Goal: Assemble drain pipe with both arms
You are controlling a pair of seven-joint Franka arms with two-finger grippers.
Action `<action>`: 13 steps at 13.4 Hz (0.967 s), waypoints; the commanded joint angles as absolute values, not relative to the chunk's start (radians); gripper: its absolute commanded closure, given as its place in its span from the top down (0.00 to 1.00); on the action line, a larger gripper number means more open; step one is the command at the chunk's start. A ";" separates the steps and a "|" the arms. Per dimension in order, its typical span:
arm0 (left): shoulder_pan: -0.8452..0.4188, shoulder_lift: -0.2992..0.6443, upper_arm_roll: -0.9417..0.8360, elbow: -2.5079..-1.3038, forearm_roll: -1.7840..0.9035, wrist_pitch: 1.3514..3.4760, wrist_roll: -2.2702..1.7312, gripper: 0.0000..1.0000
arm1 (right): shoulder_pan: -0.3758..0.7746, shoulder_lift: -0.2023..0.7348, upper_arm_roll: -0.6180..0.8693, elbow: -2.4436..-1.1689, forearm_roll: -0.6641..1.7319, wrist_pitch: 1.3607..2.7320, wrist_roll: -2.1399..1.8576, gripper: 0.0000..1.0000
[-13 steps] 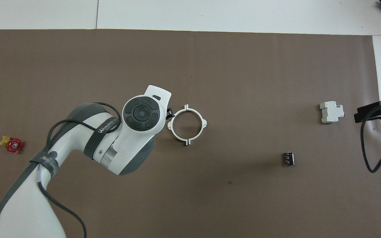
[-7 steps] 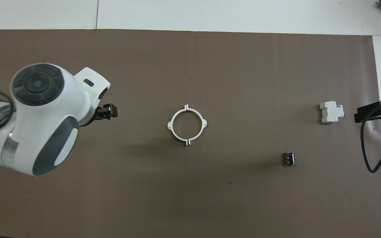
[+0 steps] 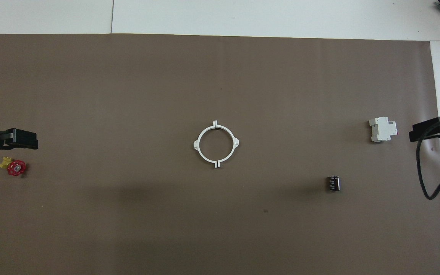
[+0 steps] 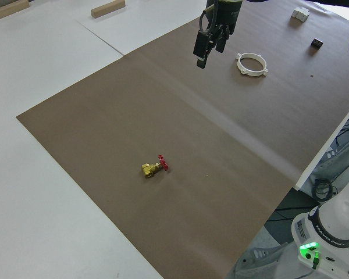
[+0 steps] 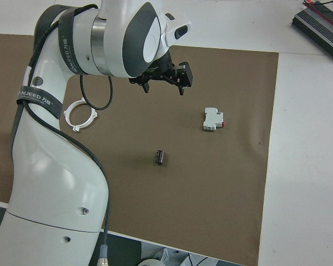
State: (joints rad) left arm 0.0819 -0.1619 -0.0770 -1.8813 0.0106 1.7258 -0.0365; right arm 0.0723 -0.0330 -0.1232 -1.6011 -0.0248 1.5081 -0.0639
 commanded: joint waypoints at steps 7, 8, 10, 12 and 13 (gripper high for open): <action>0.078 -0.149 -0.106 -1.765 -0.002 1.656 -0.014 1.00 | 0.063 -0.037 -0.118 -1.603 -0.006 1.516 -0.063 1.00; 0.078 -0.162 -0.107 -1.797 -0.002 1.695 -0.012 1.00 | 0.063 -0.037 -0.118 -1.603 -0.006 1.517 -0.060 1.00; 0.071 -0.149 -0.109 -1.807 -0.002 1.710 -0.014 1.00 | 0.064 -0.037 -0.118 -1.606 -0.002 1.525 -0.005 1.00; 0.064 -0.141 -0.109 -1.799 -0.005 1.707 -0.014 1.00 | 0.074 -0.037 -0.114 -1.608 0.000 1.546 0.014 1.00; 0.064 -0.140 -0.109 -1.793 -0.008 1.701 -0.014 1.00 | 0.072 -0.037 -0.112 -1.608 0.000 1.548 0.011 1.00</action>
